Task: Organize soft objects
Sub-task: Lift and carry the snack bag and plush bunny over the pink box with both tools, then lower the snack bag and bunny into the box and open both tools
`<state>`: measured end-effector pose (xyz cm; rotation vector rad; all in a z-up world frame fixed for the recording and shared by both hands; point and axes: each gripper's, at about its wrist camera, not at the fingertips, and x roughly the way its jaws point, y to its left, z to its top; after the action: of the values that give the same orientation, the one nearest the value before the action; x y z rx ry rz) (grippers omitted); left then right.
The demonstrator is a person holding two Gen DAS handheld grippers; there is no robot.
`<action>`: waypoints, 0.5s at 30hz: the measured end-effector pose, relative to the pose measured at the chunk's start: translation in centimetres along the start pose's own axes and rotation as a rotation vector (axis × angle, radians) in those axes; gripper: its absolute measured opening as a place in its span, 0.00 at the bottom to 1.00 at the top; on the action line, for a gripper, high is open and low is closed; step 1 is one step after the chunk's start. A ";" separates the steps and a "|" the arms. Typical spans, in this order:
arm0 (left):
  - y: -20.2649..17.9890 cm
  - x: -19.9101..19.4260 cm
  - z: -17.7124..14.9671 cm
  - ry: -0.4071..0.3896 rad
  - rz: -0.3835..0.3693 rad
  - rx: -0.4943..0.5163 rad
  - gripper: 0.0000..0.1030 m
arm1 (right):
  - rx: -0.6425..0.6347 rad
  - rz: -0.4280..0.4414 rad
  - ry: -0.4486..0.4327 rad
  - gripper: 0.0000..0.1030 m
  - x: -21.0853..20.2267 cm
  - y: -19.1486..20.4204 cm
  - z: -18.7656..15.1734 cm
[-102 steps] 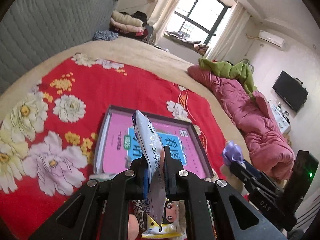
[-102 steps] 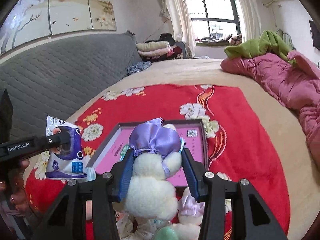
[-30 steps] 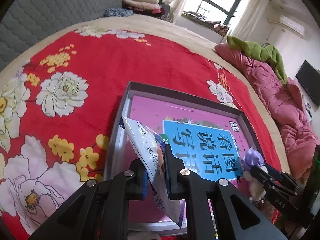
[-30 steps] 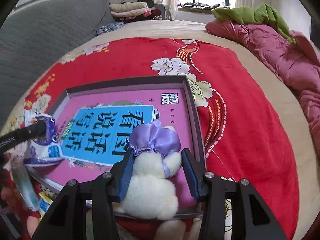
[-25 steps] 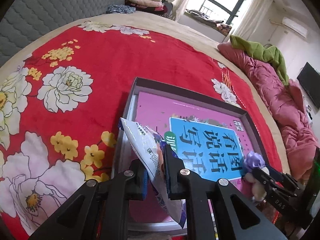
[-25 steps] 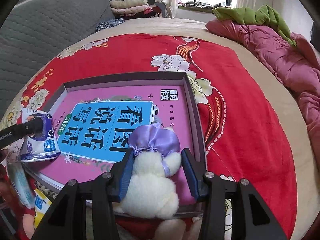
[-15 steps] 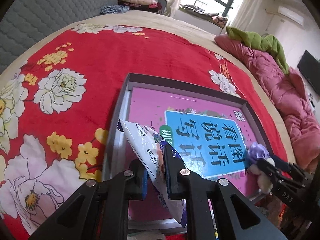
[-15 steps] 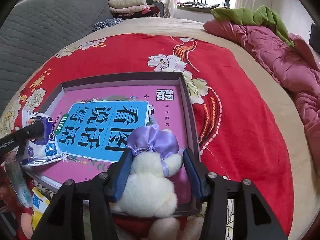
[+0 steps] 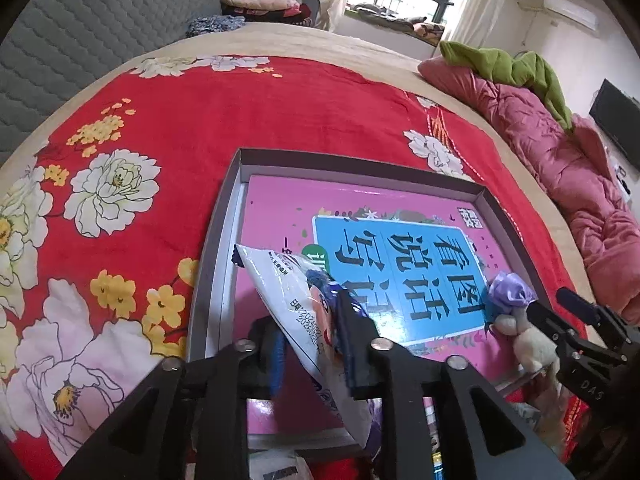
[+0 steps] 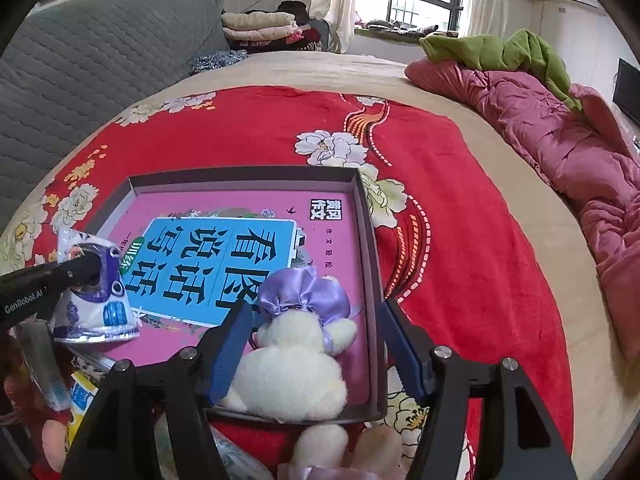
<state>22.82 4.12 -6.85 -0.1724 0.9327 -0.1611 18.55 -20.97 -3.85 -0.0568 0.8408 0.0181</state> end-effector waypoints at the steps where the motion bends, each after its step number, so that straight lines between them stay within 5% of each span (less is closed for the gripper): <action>1: -0.1 0.0 -0.1 0.004 0.002 0.004 0.34 | 0.002 -0.001 -0.005 0.66 -0.2 -0.1 0.0; 15: -0.8 -1.7 -1.3 0.003 0.039 0.056 0.59 | 0.037 0.016 -0.074 0.66 -3.5 -1.4 0.1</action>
<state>20.74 3.61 -6.06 -0.1026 0.9325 -0.1514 16.37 -22.35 -1.14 -0.0148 0.7676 0.0196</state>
